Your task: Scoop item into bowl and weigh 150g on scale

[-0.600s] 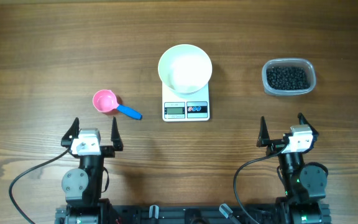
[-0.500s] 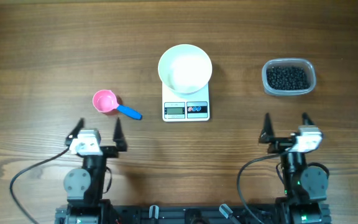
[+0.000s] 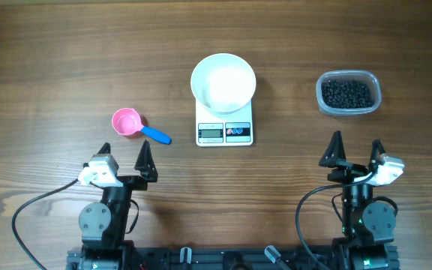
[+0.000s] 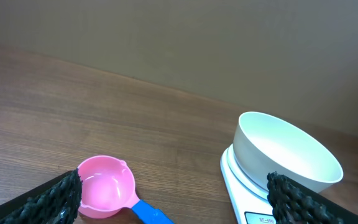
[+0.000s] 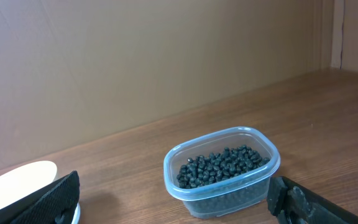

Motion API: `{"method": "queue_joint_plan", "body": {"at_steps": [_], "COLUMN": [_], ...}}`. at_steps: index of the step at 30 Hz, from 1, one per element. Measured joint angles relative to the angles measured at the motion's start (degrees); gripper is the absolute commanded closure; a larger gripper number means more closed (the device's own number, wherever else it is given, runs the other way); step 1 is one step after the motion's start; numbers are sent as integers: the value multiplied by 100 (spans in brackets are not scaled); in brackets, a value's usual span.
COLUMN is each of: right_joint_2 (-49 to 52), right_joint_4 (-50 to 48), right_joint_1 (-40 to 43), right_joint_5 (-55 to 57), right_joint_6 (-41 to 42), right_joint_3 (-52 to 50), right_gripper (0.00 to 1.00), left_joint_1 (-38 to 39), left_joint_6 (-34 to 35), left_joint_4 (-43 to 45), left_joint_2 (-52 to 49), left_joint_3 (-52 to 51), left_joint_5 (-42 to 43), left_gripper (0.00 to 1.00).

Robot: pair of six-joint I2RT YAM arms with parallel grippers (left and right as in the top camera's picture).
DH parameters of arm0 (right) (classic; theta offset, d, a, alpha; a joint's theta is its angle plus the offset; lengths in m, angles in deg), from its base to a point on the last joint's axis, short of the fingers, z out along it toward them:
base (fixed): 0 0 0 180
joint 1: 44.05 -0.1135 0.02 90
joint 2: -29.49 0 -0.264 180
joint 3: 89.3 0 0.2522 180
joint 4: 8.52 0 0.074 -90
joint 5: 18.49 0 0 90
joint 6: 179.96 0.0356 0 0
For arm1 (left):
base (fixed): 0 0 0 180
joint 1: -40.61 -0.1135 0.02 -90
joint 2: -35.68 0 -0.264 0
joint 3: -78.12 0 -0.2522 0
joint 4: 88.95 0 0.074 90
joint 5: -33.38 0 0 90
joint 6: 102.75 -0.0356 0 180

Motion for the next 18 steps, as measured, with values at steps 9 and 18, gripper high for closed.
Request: {"method": "queue_joint_plan", "body": {"at_steps": [9,18], "right_joint_2": [0,0], "right_joint_4": [0,0], "right_joint_1": [0,0], "right_joint_5": [2,2], "right_joint_6": [2,2], "right_joint_3": [0,-2], "right_gripper": [0,0], "left_joint_1": [0,0], "left_joint_6": [13,-13], "left_joint_4": [0,0], "left_joint_2": [0,0], "left_joint_3": [0,0], "left_joint_5": [0,-267], "left_gripper": [0,0]}}
